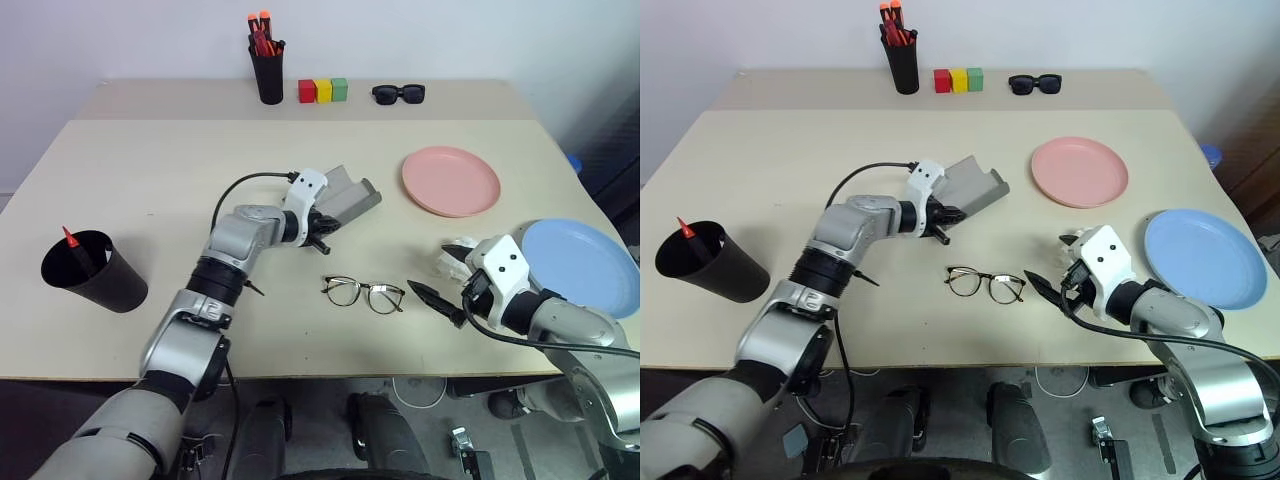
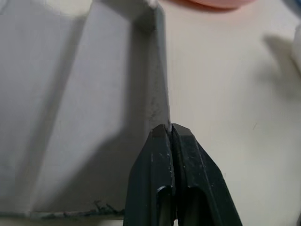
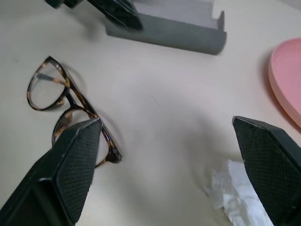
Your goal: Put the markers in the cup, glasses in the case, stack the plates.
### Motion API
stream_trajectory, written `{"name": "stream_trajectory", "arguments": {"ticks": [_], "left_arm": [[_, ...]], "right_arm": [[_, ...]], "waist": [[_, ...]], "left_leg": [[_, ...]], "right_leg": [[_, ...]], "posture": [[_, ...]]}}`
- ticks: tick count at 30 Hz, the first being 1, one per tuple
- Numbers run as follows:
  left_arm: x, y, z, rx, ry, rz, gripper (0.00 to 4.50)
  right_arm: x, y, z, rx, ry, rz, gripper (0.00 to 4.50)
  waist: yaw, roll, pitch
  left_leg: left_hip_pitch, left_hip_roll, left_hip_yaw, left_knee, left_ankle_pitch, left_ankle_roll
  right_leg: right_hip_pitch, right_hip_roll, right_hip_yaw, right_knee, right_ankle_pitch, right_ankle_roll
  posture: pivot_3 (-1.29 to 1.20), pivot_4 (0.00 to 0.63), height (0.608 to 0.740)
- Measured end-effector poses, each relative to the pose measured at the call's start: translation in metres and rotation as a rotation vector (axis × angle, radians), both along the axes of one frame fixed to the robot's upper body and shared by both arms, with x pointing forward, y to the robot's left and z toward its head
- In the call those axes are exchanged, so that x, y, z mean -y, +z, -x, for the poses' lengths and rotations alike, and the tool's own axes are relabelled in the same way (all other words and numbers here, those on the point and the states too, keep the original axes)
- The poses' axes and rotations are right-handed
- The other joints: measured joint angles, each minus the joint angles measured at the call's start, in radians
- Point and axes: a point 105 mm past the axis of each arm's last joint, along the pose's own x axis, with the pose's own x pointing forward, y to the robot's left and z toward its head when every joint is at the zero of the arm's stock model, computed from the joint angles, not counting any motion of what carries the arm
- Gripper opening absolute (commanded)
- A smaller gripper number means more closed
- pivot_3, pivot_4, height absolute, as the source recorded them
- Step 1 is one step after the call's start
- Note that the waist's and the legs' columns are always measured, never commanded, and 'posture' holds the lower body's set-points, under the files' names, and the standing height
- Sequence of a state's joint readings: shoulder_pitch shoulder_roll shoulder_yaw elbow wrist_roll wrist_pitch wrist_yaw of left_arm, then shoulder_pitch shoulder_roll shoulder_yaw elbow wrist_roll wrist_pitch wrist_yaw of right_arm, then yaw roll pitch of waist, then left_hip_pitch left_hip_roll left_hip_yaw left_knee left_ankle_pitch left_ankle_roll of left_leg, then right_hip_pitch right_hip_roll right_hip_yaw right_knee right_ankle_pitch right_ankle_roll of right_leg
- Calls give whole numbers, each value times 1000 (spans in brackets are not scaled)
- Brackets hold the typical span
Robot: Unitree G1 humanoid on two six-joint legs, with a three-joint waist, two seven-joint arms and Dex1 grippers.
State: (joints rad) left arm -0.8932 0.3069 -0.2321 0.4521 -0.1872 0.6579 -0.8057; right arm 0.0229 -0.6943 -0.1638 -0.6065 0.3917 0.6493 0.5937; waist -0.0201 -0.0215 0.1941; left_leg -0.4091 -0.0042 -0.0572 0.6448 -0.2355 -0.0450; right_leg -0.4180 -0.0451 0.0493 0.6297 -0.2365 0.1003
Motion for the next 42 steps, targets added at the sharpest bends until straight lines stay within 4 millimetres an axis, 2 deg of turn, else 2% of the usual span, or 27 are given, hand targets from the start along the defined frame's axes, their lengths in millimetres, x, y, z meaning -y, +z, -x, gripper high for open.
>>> {"name": "stream_trajectory", "arguments": {"ticks": [3, 7, 12, 24, 27, 30, 35, 38, 42], "left_arm": [[-31, 4, 14, 67, -135, -76, 52], [-49, 2, 41, 98, -360, -162, 52], [-45, -4, 52, 66, -462, -182, 52], [-18, -9, 48, 72, -494, -177, 52], [-17, -10, 45, 64, -491, -189, 804], [-16, -13, 44, 58, -484, -190, 2231], [-12, -4, 37, 126, -446, -141, 2231], [-14, 13, 34, 178, -419, -72, 2231], [-21, 41, 41, 304, -405, -32, 2231]], "right_arm": [[-11, 1, 2, -7, 49, -27, 4500], [-26, 1, 4, -20, 116, -39, 4500], [-36, 0, 4, -32, 161, -47, 4500], [-40, -2, 6, -38, 188, -50, 4500], [-40, -1, 6, -33, 189, -50, 4500], [-40, -2, 7, -36, 190, -49, 4500], [-40, -1, 7, -33, 201, -34, 4500], [-40, 4, 3, -17, 215, 38, 4500], [-48, 8, 1, 12, 249, 133, 4500]], "waist": [[0, 1, 0], [14, 1, 0], [29, 1, 1], [26, 1, 1], [24, 1, 1], [20, 1, 1], [10, 1, 1], [4, 1, 1], [1, 2, 0]], "left_leg": [[0, 0, 1, -1, 0, 0], [-1, 0, 0, 0, 0, 0], [-2, 0, 1, 3, 0, 0], [-2, 0, 1, 3, 0, 1], [-2, 0, 1, 3, 0, 1], [-2, 0, 0, 3, 0, 1], [-2, 0, 0, 3, 0, 1], [-2, 0, 0, 3, 0, 1], [-1, 1, 0, 1, 0, 1]], "right_leg": [[-1, 0, 0, 0, 0, -1], [0, -2, 0, -1, -1, -3], [1, -2, 0, -2, -2, -3], [0, 0, 0, 0, -1, -2], [0, 0, 0, 0, -1, -2], [0, 0, 0, 0, -1, -2], [0, 0, 0, 0, -1, -2], [0, 0, 0, 1, -1, -2], [-1, 0, 0, 2, 1, 1]], "posture": [[0, 150, 740], [0, 150, 740], [0, 150, 740], [0, 150, 740], [0, 150, 740], [0, 150, 740], [0, 150, 740], [0, 150, 740], [0, 150, 740]]}}
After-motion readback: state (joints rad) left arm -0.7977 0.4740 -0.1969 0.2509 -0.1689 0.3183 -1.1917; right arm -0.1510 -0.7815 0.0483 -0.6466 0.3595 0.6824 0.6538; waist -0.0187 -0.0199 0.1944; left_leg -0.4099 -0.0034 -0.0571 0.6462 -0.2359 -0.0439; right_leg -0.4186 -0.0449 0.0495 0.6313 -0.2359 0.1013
